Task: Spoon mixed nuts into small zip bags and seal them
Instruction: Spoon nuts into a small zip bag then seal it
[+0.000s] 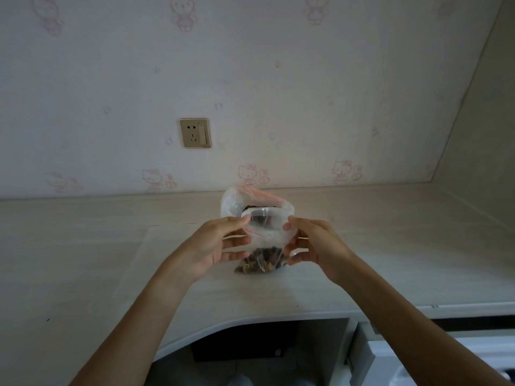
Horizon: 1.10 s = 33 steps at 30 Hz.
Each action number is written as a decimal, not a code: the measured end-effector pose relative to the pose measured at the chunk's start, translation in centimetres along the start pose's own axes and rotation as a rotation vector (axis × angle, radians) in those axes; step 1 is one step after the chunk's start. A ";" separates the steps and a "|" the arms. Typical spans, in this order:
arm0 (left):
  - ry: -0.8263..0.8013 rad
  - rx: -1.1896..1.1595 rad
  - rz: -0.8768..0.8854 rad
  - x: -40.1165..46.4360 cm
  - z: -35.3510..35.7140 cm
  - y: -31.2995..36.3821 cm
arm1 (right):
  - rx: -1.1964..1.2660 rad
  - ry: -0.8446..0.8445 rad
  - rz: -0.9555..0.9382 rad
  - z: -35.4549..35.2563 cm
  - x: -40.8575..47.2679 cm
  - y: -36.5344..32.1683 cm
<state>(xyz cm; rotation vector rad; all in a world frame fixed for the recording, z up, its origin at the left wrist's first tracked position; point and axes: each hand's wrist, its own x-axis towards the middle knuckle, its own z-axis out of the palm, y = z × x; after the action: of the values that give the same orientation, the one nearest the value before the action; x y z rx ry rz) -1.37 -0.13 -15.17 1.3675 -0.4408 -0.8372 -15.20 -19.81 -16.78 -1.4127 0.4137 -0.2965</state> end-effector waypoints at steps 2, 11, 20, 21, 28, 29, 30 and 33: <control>-0.069 -0.149 -0.042 -0.1 -0.4 -0.1 | 0.153 -0.077 0.013 -0.4 0.2 0.4; 0.026 -0.040 0.109 -0.1 0.5 -0.4 | 0.288 -0.174 -0.065 -0.2 0.4 0.8; 0.464 0.492 0.491 0.1 0.6 0.1 | -0.587 0.319 -0.415 1.3 -0.2 -1.0; 0.509 0.657 0.575 0.1 0.5 0.1 | -0.747 0.341 -0.481 1.5 -0.2 -1.0; 0.343 0.473 0.113 -0.4 1.1 0.6 | -0.413 0.209 -0.248 1.4 -0.2 -1.7; 0.280 0.364 0.046 -0.5 1.0 0.8 | -0.304 0.167 -0.186 1.2 -0.3 -1.9; 0.222 0.293 0.013 -0.5 1.0 1.0 | -0.224 0.119 -0.135 1.1 -0.3 -2.0; 0.086 0.175 -0.013 -0.7 0.9 1.6 | -0.050 -0.053 -0.036 0.8 -0.2 -2.3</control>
<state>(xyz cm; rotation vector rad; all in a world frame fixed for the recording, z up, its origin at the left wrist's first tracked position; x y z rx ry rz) -2.02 -0.24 -13.32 1.5634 -0.4472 -0.7612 -14.93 -19.34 -14.36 -1.4748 0.3547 -0.2786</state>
